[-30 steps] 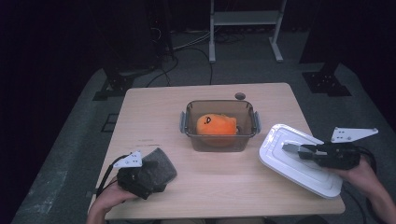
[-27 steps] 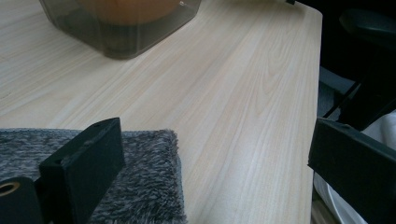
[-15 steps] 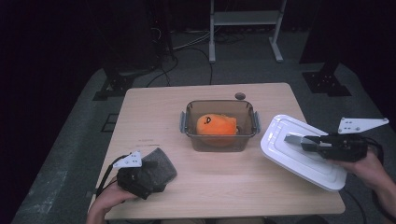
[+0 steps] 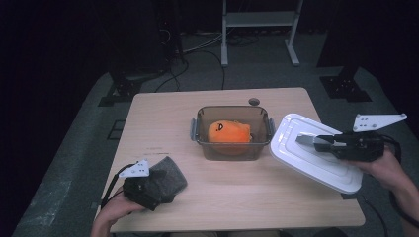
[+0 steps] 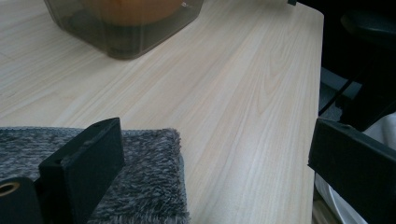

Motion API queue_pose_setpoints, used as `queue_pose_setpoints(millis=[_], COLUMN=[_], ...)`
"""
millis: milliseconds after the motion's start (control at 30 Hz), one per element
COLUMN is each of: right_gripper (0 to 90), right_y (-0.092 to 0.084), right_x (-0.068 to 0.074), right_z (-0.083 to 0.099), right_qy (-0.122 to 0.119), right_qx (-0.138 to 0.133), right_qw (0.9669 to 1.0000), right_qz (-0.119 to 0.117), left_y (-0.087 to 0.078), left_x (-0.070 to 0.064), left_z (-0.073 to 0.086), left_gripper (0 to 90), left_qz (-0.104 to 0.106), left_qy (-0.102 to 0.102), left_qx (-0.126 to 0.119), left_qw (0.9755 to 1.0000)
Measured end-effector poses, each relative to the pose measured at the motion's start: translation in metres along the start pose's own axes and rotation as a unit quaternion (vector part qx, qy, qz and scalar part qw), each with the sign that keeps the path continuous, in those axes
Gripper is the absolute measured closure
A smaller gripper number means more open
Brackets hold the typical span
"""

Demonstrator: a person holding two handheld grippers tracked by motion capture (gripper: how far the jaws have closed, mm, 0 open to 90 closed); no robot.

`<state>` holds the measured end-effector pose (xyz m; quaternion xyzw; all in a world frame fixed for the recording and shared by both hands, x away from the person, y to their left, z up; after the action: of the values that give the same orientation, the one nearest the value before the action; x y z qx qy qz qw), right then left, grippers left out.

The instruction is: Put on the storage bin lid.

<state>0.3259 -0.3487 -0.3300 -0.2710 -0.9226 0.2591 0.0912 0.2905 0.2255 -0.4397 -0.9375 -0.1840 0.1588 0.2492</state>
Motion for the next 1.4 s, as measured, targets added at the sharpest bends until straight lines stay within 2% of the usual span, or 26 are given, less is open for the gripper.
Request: queue_pose_setpoints(millis=[400, 1400], right_gripper=[65.6, 65.6], right_y=[0.014, 0.047], right_x=[-0.001, -0.001], right_z=[-0.021, -0.066], right_qy=[-0.012, -0.036], right_qx=[-0.007, -0.002], right_qw=[0.9998, 0.9985], right_qz=[-0.013, -0.040], left_y=[-0.001, -0.003], left_x=[0.000, 0.000], left_z=[0.000, 0.001], left_gripper=[2.7, 2.7], left_qz=[0.000, 0.001], left_qy=[-0.002, 0.000], left_qx=[-0.001, -0.003], left_qw=[1.0000, 1.0000])
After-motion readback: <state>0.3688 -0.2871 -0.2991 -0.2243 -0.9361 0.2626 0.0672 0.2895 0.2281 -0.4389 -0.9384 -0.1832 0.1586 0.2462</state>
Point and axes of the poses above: each handheld gripper's, and its own axes: y roughly forward along the jaws, z roughly out of its underside, x roughly to its left, the point moved 2 cm from there along y, roughly forward along the jaws, and after that the axes turned 1 degree about -y, right-handed, at the moved point
